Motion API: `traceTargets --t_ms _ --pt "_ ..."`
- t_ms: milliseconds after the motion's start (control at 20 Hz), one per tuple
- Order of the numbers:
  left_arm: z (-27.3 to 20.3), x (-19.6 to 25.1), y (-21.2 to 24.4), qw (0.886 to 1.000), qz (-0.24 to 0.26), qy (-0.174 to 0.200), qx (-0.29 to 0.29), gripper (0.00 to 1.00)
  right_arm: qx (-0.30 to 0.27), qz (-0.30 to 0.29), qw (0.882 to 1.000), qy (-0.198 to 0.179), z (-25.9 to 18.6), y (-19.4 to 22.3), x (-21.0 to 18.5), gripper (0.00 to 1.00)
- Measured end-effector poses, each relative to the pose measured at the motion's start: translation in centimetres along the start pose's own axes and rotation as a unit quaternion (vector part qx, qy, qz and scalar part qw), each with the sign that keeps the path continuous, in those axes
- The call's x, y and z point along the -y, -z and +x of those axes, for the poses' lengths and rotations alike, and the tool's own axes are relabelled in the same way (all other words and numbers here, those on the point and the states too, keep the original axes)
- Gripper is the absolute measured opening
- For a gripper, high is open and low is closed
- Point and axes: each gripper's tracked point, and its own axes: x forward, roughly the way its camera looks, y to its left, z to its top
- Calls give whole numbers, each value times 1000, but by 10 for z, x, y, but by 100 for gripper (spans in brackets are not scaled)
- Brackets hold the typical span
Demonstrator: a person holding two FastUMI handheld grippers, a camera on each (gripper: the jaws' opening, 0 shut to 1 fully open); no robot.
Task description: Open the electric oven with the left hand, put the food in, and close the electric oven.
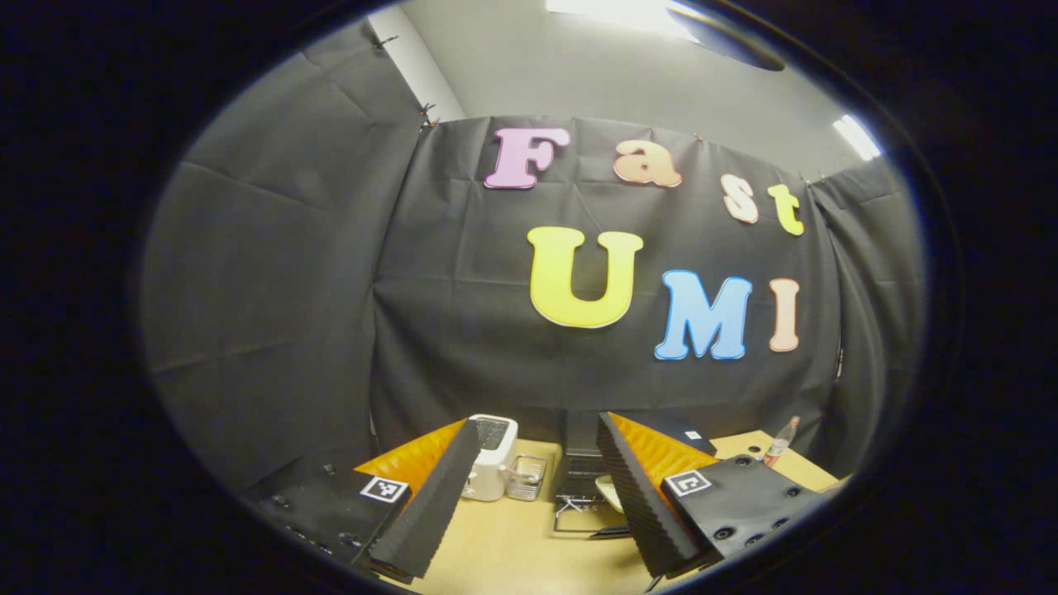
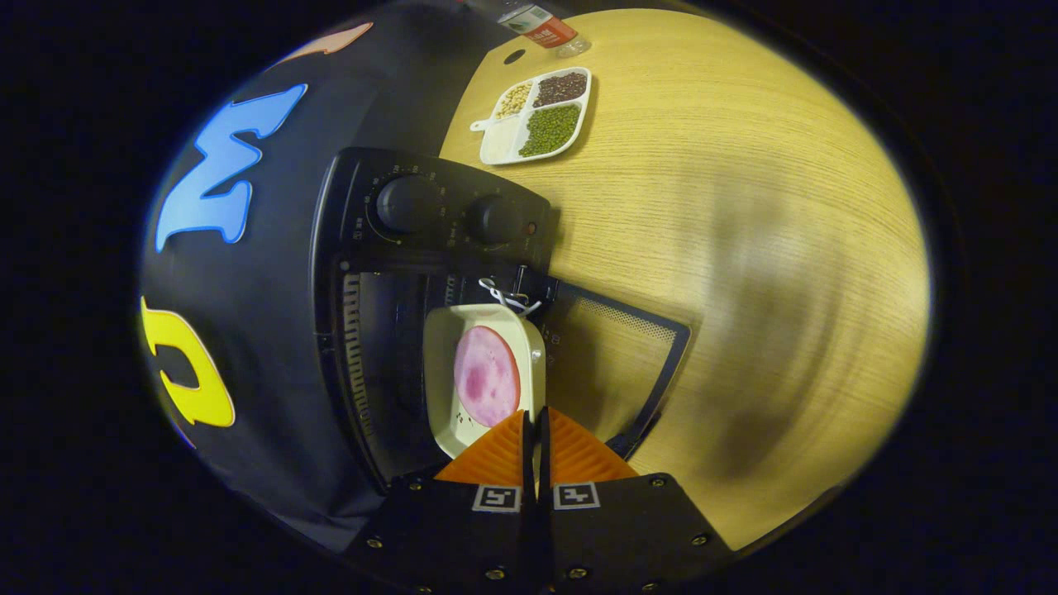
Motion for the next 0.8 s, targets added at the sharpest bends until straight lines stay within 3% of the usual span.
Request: traceTargets --t_ms 150,350,550,800 --pt "3 -11 2 1000 0 -11 -5 97 14 20 1000 -1 21 4 -14 0" --pt "6 -23 11 1000 1 -23 -13 100 43 59 997 -26 46 4 -39 1" --pt "12 -32 16 999 1 -32 -22 97 31 61 997 -47 68 13 -60 1" --pt "24 -28 20 999 -3 -27 -27 100 24 101 990 -99 73 18 -76 11"
